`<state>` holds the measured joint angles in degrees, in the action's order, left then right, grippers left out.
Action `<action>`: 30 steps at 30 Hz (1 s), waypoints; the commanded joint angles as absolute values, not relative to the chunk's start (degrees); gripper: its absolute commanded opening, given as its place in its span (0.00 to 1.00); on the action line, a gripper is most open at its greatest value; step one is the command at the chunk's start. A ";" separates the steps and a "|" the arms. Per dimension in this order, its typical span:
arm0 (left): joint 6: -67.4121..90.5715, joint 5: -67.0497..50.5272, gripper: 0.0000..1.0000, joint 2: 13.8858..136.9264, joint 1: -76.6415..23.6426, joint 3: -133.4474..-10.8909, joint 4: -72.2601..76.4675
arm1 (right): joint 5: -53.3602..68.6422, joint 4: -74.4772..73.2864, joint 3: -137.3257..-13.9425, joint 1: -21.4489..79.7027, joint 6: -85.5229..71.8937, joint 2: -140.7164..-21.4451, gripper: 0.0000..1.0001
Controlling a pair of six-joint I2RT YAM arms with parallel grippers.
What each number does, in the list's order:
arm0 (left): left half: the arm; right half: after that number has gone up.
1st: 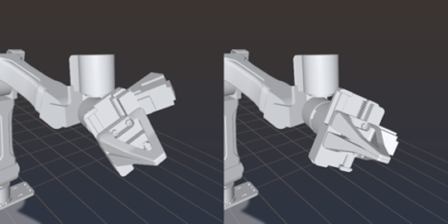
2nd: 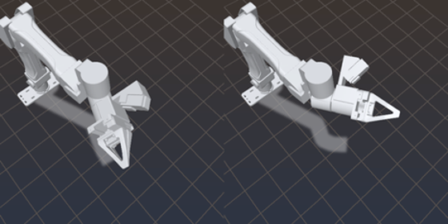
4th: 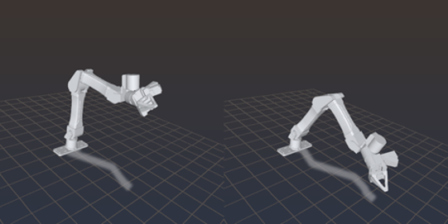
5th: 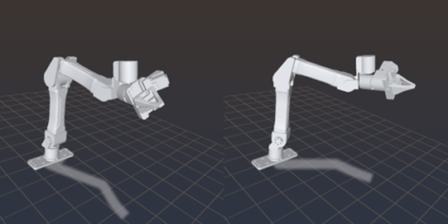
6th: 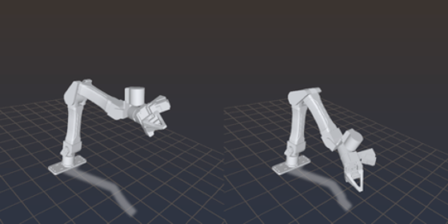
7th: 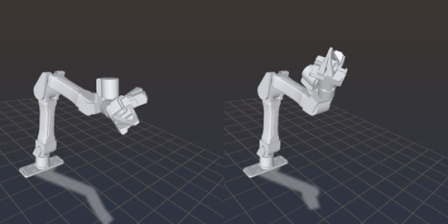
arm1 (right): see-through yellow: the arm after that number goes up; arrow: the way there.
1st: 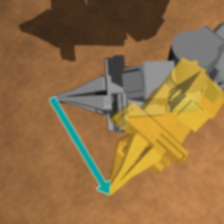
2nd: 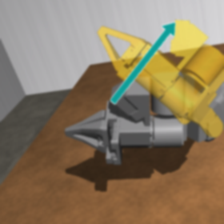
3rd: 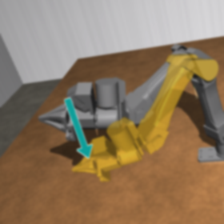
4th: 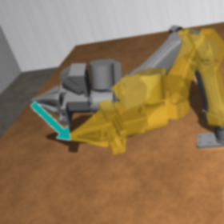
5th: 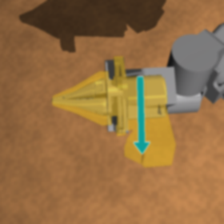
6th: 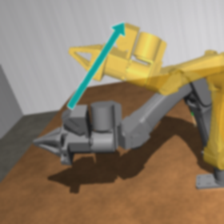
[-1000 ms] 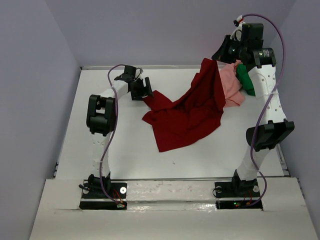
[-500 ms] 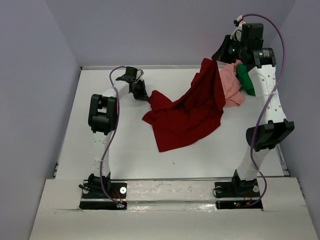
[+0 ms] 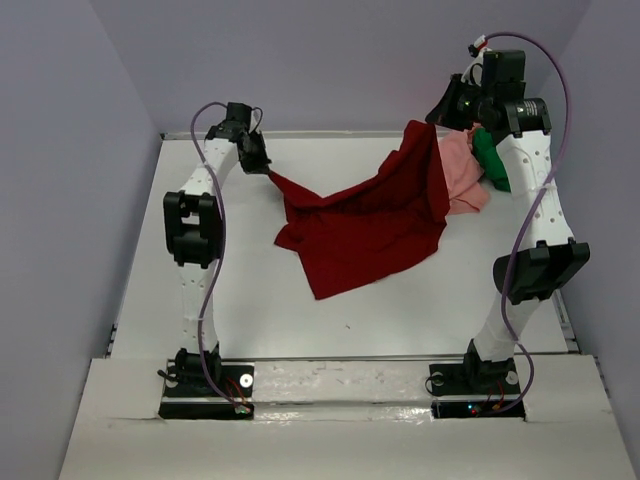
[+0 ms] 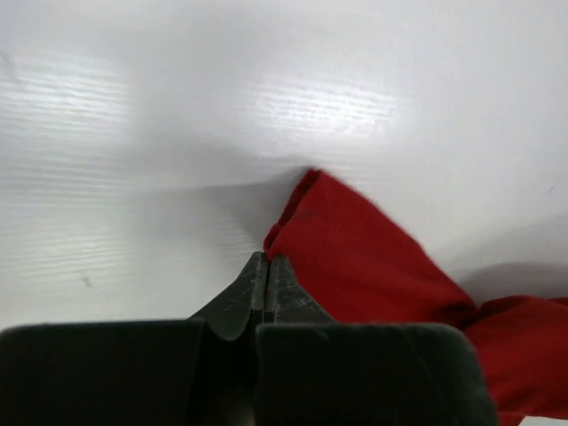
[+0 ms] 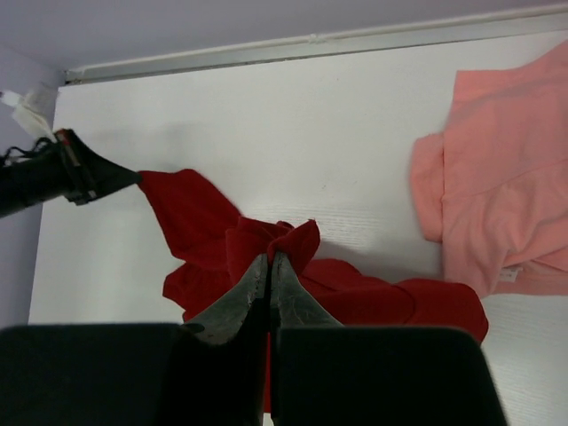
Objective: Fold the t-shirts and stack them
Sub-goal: Flatten out the tshirt
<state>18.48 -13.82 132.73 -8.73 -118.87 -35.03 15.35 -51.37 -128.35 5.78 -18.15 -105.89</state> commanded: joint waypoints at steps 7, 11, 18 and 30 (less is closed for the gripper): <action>17.05 -5.11 0.00 114.09 -6.68 -123.05 -42.80 | 13.54 -47.37 -127.44 5.10 -18.63 -101.43 0.00; 17.49 1.73 0.00 107.94 -6.68 -122.17 -43.33 | 14.06 -46.76 -128.32 4.57 -18.90 -100.64 0.00; 22.67 3.78 0.00 91.71 -5.10 -109.20 -37.36 | 18.97 -45.44 -134.38 4.57 -21.79 -99.41 0.00; 32.60 6.42 0.00 64.64 -5.27 -87.74 -32.52 | 34.61 -42.54 -130.10 4.57 -26.62 -86.06 0.00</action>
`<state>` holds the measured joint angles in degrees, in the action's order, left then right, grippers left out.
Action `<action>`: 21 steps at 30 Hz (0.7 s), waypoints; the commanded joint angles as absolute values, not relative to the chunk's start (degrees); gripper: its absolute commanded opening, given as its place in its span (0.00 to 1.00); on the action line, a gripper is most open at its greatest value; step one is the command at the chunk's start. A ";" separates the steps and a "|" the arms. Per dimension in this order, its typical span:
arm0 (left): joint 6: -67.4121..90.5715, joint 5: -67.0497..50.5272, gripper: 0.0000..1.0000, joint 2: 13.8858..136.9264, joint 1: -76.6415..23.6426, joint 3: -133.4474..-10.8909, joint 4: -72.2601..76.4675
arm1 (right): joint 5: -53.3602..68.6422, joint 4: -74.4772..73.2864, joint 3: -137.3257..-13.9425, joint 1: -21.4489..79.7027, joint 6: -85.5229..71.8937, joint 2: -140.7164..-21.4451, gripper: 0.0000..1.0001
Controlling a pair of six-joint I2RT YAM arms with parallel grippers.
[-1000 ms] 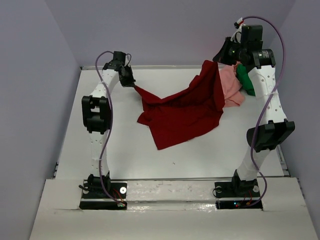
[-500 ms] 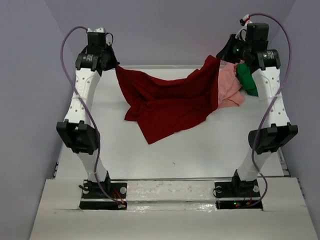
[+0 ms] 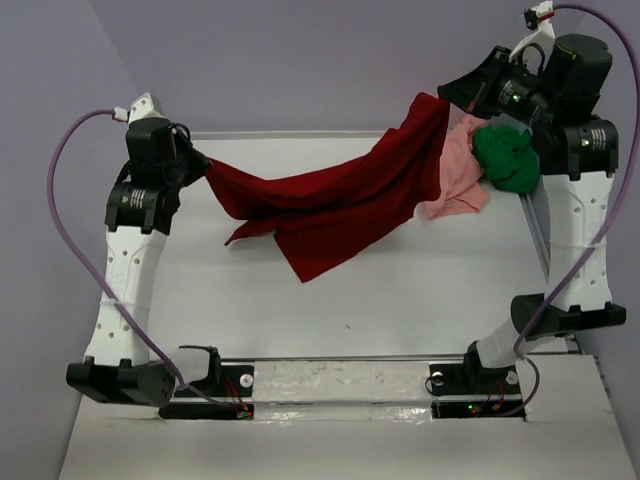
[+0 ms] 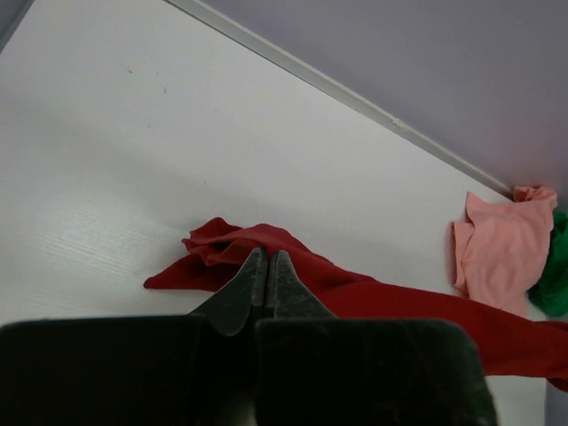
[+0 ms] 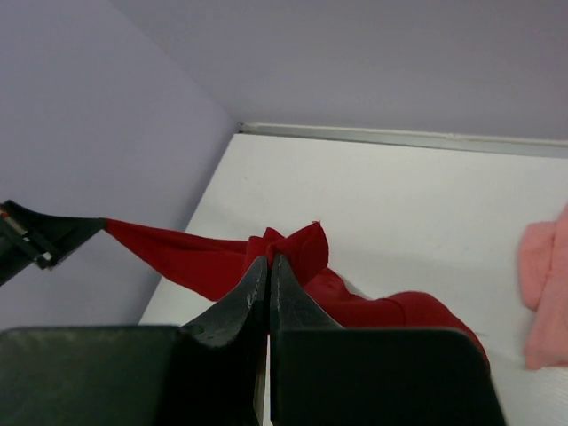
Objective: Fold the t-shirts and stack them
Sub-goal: Flatten out the tshirt
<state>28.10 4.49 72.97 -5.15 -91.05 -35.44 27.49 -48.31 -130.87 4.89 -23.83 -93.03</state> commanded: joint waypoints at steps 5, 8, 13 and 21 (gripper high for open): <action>37.26 4.66 0.00 53.72 -5.36 -81.92 -34.10 | 41.12 -39.20 -118.50 4.57 -32.51 -74.90 0.00; 39.99 2.83 0.00 46.08 -5.36 -80.51 -37.87 | 45.16 -39.11 -112.88 4.57 -36.29 -67.43 0.00; 39.99 0.35 0.00 39.22 -5.36 -82.61 -43.32 | 52.45 -38.50 -110.92 4.57 -39.99 -57.76 0.00; 38.32 0.27 0.00 35.33 -5.36 -82.36 -48.69 | 48.96 -38.32 -126.19 4.57 -40.07 -55.01 0.00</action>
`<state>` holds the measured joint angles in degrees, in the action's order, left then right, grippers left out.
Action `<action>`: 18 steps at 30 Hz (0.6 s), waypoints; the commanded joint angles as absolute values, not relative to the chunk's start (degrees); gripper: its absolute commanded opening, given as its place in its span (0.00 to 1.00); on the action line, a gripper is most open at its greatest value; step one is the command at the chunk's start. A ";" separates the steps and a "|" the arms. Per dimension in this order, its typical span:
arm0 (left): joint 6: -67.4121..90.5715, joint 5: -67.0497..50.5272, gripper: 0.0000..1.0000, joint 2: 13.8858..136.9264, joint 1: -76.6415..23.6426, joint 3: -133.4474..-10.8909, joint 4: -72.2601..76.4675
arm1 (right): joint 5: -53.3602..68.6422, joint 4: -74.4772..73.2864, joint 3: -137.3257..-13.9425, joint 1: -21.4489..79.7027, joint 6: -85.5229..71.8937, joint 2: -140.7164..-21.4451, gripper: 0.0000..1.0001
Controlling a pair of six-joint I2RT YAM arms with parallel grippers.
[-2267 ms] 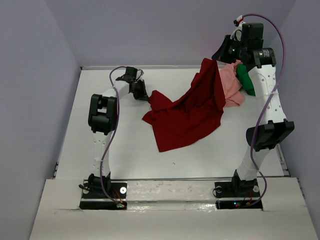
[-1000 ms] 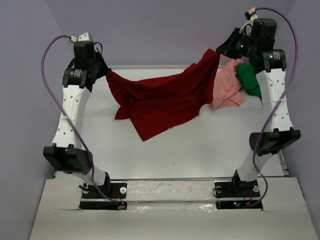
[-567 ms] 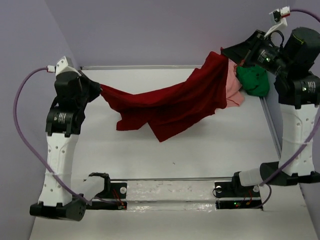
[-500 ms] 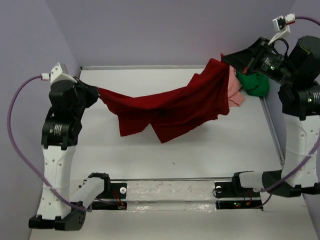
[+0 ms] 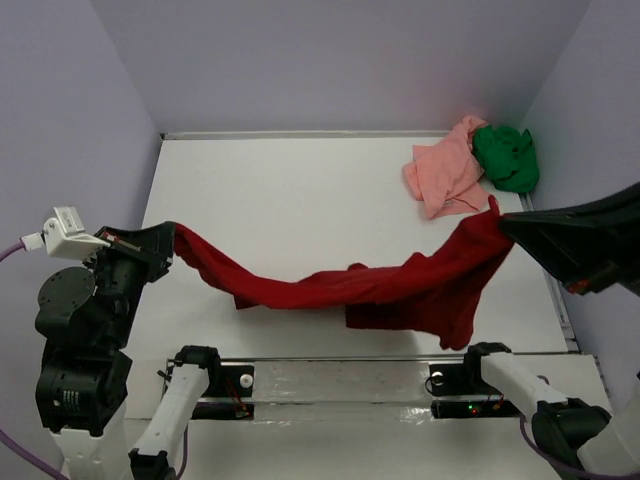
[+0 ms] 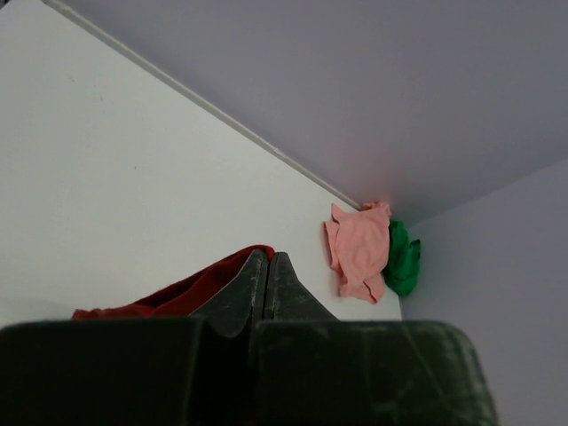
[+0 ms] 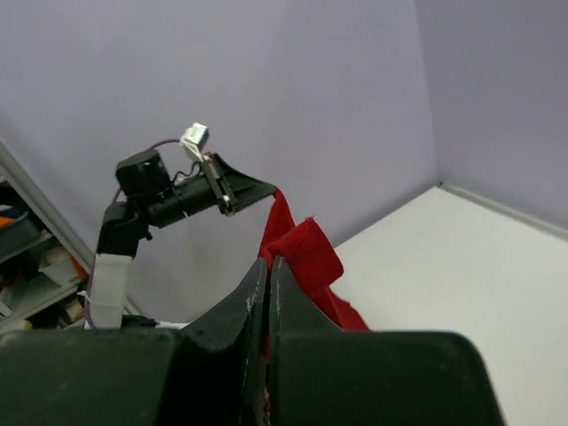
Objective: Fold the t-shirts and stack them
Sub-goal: Flatten out the tshirt
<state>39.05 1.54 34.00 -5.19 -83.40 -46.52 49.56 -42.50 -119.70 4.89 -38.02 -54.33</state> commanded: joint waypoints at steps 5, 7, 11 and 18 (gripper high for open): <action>39.55 1.57 0.00 35.07 -5.36 -84.37 -52.11 | 47.73 -38.06 -136.14 4.57 -43.68 -57.57 0.00; 39.73 4.12 0.00 34.81 -5.36 -87.17 -54.48 | 47.20 -37.71 -135.18 4.57 -43.94 -56.78 0.00; 39.20 6.24 0.00 34.98 -5.36 -88.33 -55.72 | 47.37 -37.44 -126.85 4.57 -42.28 -55.02 0.00; 39.81 8.96 0.00 36.47 -5.36 -90.61 -56.78 | 47.20 -37.35 -120.51 4.57 -39.29 -55.20 0.00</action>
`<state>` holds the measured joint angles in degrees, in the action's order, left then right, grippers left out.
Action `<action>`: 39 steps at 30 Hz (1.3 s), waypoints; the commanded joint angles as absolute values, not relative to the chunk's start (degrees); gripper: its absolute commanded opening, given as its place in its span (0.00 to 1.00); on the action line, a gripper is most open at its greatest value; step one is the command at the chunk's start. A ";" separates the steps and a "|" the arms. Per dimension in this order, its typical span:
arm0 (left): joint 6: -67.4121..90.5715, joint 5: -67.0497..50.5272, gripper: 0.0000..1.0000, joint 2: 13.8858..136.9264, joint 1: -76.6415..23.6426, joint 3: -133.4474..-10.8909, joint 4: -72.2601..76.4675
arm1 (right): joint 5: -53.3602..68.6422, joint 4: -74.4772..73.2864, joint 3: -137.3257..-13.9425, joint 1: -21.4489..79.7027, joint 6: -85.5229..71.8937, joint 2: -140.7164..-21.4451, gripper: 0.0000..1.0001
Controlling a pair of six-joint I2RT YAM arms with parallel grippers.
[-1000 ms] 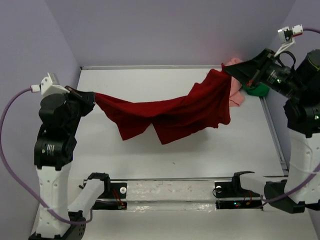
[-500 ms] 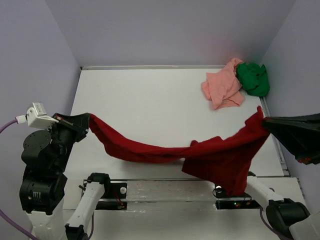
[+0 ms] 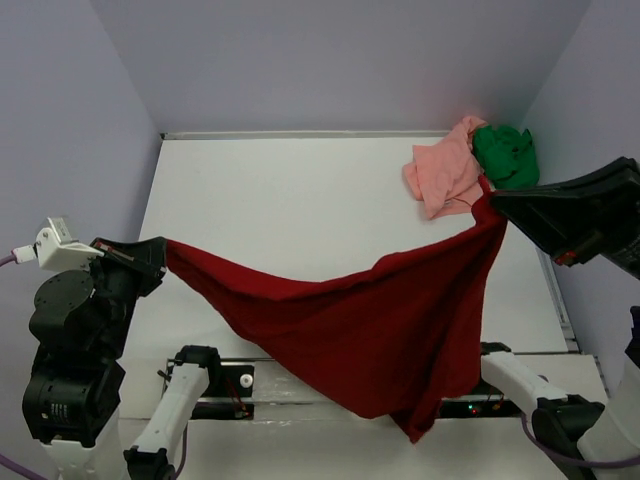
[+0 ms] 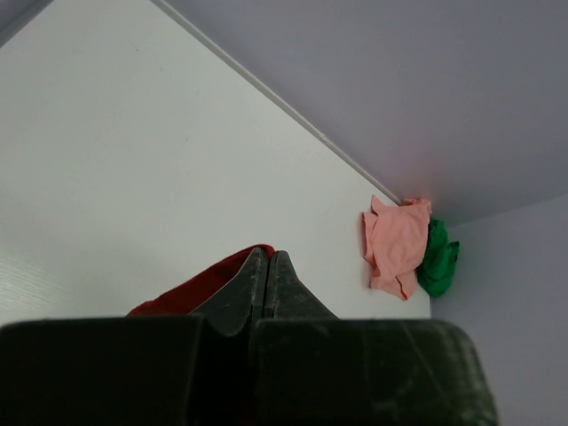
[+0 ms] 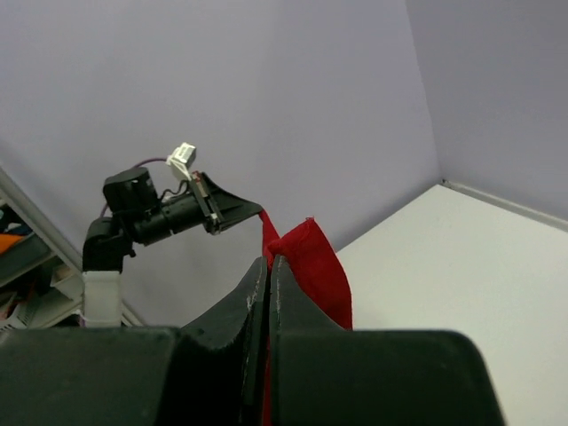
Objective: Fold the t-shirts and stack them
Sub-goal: Flatten out the tshirt
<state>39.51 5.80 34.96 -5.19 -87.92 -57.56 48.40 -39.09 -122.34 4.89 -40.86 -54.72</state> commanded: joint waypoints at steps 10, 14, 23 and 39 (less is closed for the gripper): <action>37.80 9.67 0.00 40.43 -5.27 -92.82 -55.29 | 46.85 -36.12 -117.33 4.57 -35.25 -58.53 0.00; 35.16 5.73 0.00 42.36 -5.19 -91.93 -49.41 | 47.02 -35.68 -120.58 4.57 -33.58 -62.39 0.00; 33.05 3.95 0.00 45.78 -5.27 -92.37 -40.35 | 44.04 -31.91 -125.15 4.57 -31.20 -67.92 0.00; 28.30 5.27 0.00 65.81 -5.27 -92.46 -24.97 | 32.96 -28.83 -134.62 4.57 -27.33 -87.79 0.00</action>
<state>30.59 4.78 60.42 -5.19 -90.54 -33.12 37.50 -32.71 -129.01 4.89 -29.17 -84.79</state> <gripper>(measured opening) 0.014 0.023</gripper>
